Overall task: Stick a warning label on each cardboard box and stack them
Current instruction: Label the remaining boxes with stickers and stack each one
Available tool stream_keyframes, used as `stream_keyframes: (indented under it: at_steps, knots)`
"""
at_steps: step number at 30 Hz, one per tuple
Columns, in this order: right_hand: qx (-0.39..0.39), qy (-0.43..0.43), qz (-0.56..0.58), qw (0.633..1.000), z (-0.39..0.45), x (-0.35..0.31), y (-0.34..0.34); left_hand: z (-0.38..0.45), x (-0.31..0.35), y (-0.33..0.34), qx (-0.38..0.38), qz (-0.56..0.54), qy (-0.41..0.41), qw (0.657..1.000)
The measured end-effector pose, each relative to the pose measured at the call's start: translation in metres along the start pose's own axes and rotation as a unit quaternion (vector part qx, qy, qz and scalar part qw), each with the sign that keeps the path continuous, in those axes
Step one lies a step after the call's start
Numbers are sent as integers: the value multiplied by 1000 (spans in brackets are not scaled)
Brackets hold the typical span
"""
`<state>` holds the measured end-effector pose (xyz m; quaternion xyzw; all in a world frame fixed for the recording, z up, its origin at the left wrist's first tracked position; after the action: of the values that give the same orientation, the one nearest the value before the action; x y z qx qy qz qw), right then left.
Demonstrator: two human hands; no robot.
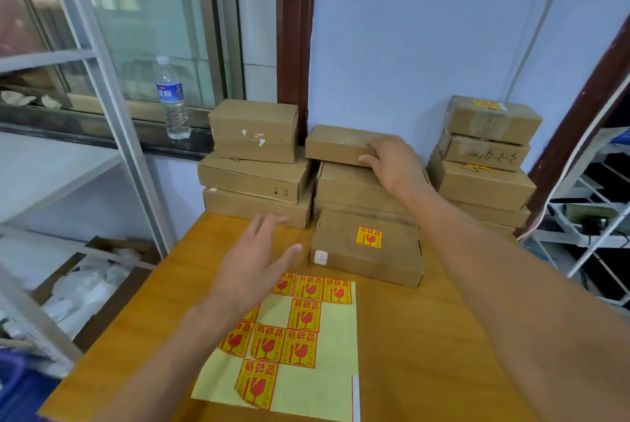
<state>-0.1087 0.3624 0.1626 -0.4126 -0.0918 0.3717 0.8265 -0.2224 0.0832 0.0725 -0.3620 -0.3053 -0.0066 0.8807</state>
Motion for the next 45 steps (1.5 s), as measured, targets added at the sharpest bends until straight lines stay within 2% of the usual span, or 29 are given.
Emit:
stream_keyframes:
  at_steps: [3,6,9,12,14,17,20,23,28,32,36,40,42,45]
  knots:
    - [60,-12,-27,998,-17,6,-31,-7,8,-7,3,9,9,1000]
    - [96,-43,-3,994,-53,7,-68,-13,19,-12,6,2,14,1000]
    - [147,-50,6,988,-108,11,-110,-17,40,-17,10,-53,-10,998]
    - [194,-19,38,980,-174,18,-154,-23,62,-22,5,-149,-68,987]
    - [211,33,97,972,-220,28,-180,-32,86,-18,-33,-147,-31,988]
    - [172,91,127,973,-283,43,-194,-60,113,-6,-90,-133,1,987]
    - [99,127,122,979,-337,59,-182,-101,125,9,-97,-99,-1,990]
    - [42,118,105,986,-370,71,-168,-142,122,25,-100,-20,-7,995]
    - [-25,77,76,994,-378,71,-158,-168,111,39,-112,53,17,992]
    - [-19,96,87,991,-368,58,-166,-164,110,19,-109,72,82,988]
    - [-13,103,102,989,-339,7,-161,-156,55,-27,-70,100,101,987]
    - [-42,37,113,992,-300,-77,-123,-141,-20,-72,-12,95,49,994]
    - [-59,-15,127,990,-287,-120,-102,-140,-46,-83,-14,91,31,995]
    - [-114,-66,131,983,-291,-167,-74,-150,-62,-84,-46,85,52,994]
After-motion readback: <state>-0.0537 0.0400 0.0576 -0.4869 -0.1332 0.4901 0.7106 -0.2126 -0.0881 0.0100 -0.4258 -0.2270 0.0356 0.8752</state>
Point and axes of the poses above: each hand's wrist, its own z-axis towards the middle knuckle, its own y-axis out of the palm, x = y × z, the point moved 9 cm from there along z, towards the middle knuckle, and after that the axes turned 15 degrees about x, right-handed, at the moved point
